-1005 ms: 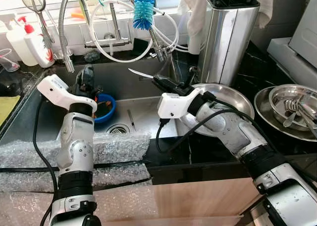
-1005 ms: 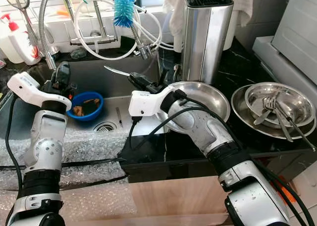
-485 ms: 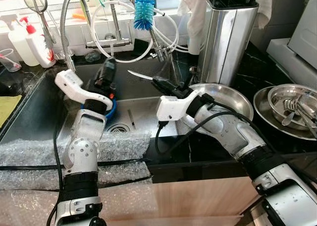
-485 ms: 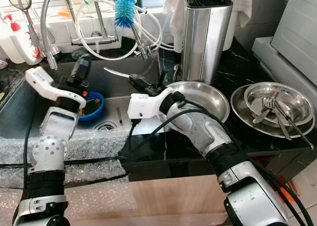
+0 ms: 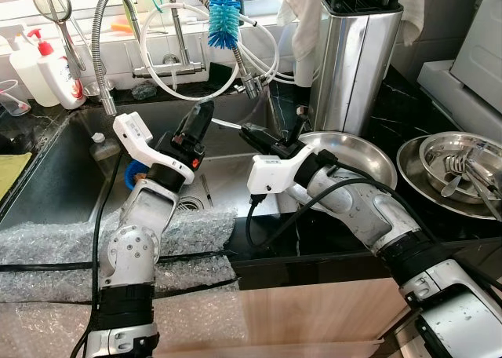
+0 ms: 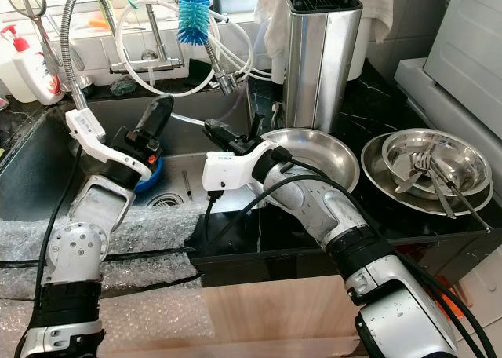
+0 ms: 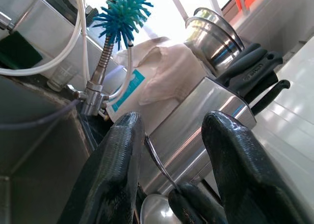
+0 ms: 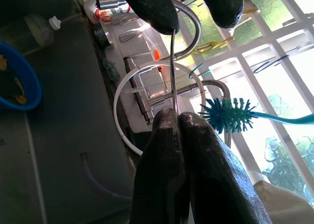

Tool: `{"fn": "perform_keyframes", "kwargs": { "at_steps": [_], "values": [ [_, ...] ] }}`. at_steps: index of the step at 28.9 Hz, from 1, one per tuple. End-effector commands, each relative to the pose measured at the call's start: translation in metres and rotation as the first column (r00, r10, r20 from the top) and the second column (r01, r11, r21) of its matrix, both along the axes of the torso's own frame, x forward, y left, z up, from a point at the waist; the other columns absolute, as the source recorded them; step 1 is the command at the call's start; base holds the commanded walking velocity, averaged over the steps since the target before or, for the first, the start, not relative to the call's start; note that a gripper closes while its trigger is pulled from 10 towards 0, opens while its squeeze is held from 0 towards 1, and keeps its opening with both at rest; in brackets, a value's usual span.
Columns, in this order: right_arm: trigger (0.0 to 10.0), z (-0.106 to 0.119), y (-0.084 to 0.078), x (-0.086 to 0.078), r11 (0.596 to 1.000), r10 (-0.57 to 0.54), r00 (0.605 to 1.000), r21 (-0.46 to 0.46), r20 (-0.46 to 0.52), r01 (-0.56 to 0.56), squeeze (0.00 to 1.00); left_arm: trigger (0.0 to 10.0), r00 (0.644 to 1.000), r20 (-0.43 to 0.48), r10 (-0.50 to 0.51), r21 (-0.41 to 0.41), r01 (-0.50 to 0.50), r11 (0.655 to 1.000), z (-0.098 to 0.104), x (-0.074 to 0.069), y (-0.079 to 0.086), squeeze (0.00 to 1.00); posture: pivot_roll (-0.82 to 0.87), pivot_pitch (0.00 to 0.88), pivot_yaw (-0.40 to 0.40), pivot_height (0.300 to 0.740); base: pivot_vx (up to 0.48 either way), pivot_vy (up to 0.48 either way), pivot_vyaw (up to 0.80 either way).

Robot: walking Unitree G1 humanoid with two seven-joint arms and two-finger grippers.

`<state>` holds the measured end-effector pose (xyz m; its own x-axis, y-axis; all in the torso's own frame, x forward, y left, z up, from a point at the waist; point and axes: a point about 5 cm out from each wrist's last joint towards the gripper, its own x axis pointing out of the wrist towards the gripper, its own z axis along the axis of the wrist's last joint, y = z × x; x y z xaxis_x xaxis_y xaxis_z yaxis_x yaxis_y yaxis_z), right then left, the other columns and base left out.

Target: Kitchen organization

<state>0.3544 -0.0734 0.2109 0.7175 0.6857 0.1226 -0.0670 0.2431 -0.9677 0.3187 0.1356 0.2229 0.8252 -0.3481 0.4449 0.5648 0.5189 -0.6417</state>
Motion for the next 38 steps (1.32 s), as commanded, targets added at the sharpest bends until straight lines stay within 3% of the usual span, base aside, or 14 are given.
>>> {"fn": "perform_keyframes", "kwargs": {
  "at_steps": [1,17,35,36,37,38],
  "values": [
    [10.0,0.006,0.005,0.0,1.0,0.02,1.0,-0.002,0.022,-0.02,0.0,10.0,1.0,0.013,-0.012,0.03,0.011,0.999,0.002,-0.003,0.0,0.0,-0.04,0.016,0.108,0.74,0.0,0.0,0.0],
    [10.0,0.01,0.006,0.001,1.0,0.025,0.999,0.009,0.037,-0.025,0.0,10.0,1.0,-0.019,-0.013,0.074,0.014,0.997,-0.006,-0.002,-0.006,0.0,-0.04,0.016,0.107,0.74,0.0,0.0,0.0],
    [10.0,0.006,0.021,-0.006,0.996,0.086,0.996,0.005,0.018,-0.086,0.0,10.0,1.0,-0.003,-0.021,0.054,0.021,0.998,-0.004,-0.002,-0.011,0.0,-0.04,0.016,0.106,0.74,0.0,0.0,0.0],
    [10.0,0.005,0.022,-0.007,0.996,0.091,0.996,0.005,0.014,-0.092,0.0,8.9,1.0,-0.003,-0.019,0.049,0.02,0.999,-0.004,-0.002,-0.012,0.0,-0.04,0.016,0.106,0.74,0.0,0.0,0.0],
    [10.0,0.005,0.022,-0.008,0.996,0.093,0.996,0.005,0.013,-0.093,0.0,5.4,1.0,-0.003,-0.017,0.047,0.017,0.999,-0.004,-0.002,-0.012,0.0,-0.04,0.016,0.106,0.74,0.0,0.0,0.0],
    [10.0,0.005,0.022,-0.008,0.996,0.093,0.996,0.005,0.013,-0.093,0.0,5.4,1.0,-0.003,-0.017,0.047,0.017,0.999,-0.004,-0.002,-0.012,0.0,-0.04,0.016,0.106,0.74,0.0,0.0,0.0]
  ]
}}
